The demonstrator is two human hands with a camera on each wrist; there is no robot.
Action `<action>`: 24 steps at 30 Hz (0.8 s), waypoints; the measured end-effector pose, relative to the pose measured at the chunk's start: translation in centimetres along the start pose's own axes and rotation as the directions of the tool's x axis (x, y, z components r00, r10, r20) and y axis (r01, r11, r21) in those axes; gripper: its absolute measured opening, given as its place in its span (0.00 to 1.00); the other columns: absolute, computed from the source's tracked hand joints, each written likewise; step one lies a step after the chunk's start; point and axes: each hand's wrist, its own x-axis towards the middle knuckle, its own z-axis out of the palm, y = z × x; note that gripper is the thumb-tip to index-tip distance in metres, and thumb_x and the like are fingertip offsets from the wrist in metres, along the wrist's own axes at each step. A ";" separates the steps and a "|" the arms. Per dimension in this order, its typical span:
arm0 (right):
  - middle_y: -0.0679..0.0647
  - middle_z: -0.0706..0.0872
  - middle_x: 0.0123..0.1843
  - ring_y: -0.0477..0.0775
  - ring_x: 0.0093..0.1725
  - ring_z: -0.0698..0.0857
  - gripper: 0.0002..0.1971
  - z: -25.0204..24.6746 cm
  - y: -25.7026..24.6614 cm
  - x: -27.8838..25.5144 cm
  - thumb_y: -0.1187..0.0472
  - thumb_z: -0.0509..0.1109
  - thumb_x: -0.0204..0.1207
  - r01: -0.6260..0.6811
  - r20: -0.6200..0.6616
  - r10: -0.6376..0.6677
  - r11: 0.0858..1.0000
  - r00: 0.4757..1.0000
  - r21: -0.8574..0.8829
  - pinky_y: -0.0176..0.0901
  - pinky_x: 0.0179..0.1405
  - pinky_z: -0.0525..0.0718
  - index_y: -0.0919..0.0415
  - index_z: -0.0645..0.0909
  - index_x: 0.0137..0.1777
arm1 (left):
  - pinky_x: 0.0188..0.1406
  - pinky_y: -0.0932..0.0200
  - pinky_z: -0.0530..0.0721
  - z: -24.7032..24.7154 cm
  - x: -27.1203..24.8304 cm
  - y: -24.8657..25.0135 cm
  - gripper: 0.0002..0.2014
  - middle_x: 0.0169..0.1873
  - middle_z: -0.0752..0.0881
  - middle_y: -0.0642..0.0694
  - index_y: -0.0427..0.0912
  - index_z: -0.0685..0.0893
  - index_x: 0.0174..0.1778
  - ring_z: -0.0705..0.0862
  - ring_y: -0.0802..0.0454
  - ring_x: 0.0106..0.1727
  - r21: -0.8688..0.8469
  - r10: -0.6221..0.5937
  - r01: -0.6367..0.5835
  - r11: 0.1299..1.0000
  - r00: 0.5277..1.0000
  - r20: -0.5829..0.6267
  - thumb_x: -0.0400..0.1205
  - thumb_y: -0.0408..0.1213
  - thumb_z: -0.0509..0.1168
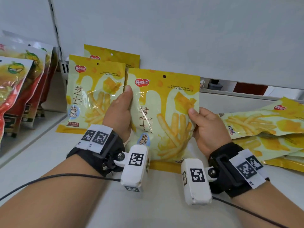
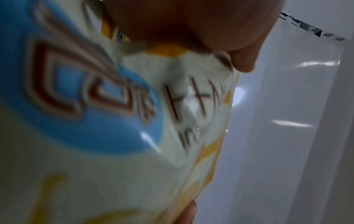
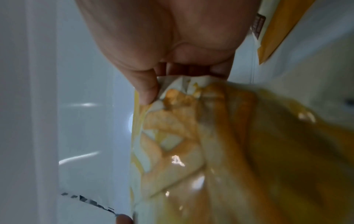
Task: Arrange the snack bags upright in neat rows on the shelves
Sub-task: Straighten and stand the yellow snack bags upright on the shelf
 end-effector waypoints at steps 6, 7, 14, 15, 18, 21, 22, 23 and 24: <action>0.56 0.91 0.48 0.56 0.48 0.90 0.08 -1.0 0.0 0.3 0.61 0.65 0.79 0.000 -0.104 0.015 0.990 0.994 0.140 0.56 0.53 0.87 0.61 0.85 0.51 | 0.29 0.65 0.84 -0.1 -0.6 -1.7 0.08 0.32 0.91 0.48 0.42 0.86 0.39 0.88 0.55 0.30 0.202 -0.030 0.010 0.979 0.995 0.094 0.82 0.35 0.63; 0.57 0.91 0.50 0.57 0.50 0.90 0.09 -0.9 0.2 0.4 0.60 0.65 0.79 -0.014 -0.096 0.028 0.989 0.995 0.149 0.55 0.52 0.87 0.61 0.84 0.53 | 0.29 0.63 0.84 -0.2 -0.5 -1.9 0.09 0.31 0.91 0.48 0.42 0.86 0.38 0.88 0.55 0.30 0.210 -0.032 0.016 0.977 0.997 0.069 0.83 0.34 0.63; 0.48 0.91 0.34 0.47 0.36 0.89 0.06 -0.7 0.7 0.5 0.63 0.67 0.78 -0.091 -0.062 0.093 0.995 0.994 0.043 0.39 0.33 0.86 0.56 0.84 0.40 | 0.26 0.66 0.83 0.0 0.0 -2.1 0.09 0.29 0.90 0.49 0.42 0.84 0.37 0.87 0.56 0.27 0.113 0.008 -0.009 0.994 1.000 0.005 0.83 0.36 0.64; 0.48 0.90 0.33 0.47 0.35 0.89 0.06 -0.7 0.6 0.5 0.64 0.67 0.78 -0.076 -0.075 0.079 0.996 0.994 0.039 0.38 0.32 0.86 0.56 0.84 0.41 | 0.26 0.66 0.83 0.0 -0.1 -2.2 0.08 0.30 0.90 0.50 0.43 0.84 0.39 0.88 0.56 0.28 0.124 -0.004 0.002 0.992 1.000 0.018 0.83 0.37 0.64; 0.48 0.89 0.30 0.44 0.30 0.87 0.08 -0.9 0.6 0.6 0.66 0.67 0.79 -0.012 -0.143 0.022 0.998 0.990 0.069 0.33 0.24 0.82 0.57 0.82 0.39 | 0.25 0.66 0.81 -0.1 -0.5 -2.4 0.08 0.29 0.89 0.54 0.47 0.84 0.37 0.86 0.59 0.27 0.221 -0.053 0.043 0.974 0.998 0.042 0.82 0.42 0.65; 0.48 0.88 0.28 0.48 0.29 0.85 0.10 -0.8 0.5 0.6 0.64 0.68 0.78 0.004 -0.185 0.006 0.998 0.983 0.058 0.38 0.28 0.81 0.56 0.80 0.35 | 0.25 0.63 0.75 -0.4 -0.7 -2.5 0.12 0.25 0.86 0.54 0.46 0.80 0.31 0.81 0.57 0.24 0.333 -0.058 0.045 0.942 0.998 0.029 0.80 0.42 0.68; 0.48 0.87 0.27 0.49 0.29 0.84 0.10 -0.8 0.6 0.6 0.63 0.68 0.78 -0.007 -0.186 0.017 0.998 0.982 0.055 0.38 0.28 0.80 0.57 0.79 0.34 | 0.25 0.63 0.78 -0.5 -0.7 -2.5 0.13 0.24 0.85 0.53 0.45 0.79 0.30 0.82 0.56 0.24 0.332 -0.052 0.043 0.942 0.998 0.018 0.80 0.40 0.68; 0.48 0.87 0.27 0.48 0.29 0.84 0.10 -0.7 0.6 0.6 0.62 0.68 0.78 -0.023 -0.177 0.035 0.997 0.984 0.069 0.38 0.30 0.82 0.58 0.78 0.35 | 0.25 0.61 0.82 -0.6 -0.7 -2.4 0.13 0.23 0.86 0.51 0.44 0.78 0.29 0.84 0.55 0.25 0.296 -0.045 0.042 0.954 0.999 0.000 0.80 0.37 0.68; 0.49 0.88 0.29 0.47 0.32 0.86 0.09 -0.6 0.7 0.7 0.61 0.68 0.79 -0.050 -0.156 0.062 0.995 0.986 0.082 0.39 0.33 0.84 0.59 0.78 0.37 | 0.26 0.58 0.86 -0.6 -0.7 -2.3 0.14 0.23 0.86 0.50 0.43 0.77 0.29 0.86 0.53 0.25 0.247 -0.035 0.039 0.968 0.999 -0.022 0.80 0.35 0.68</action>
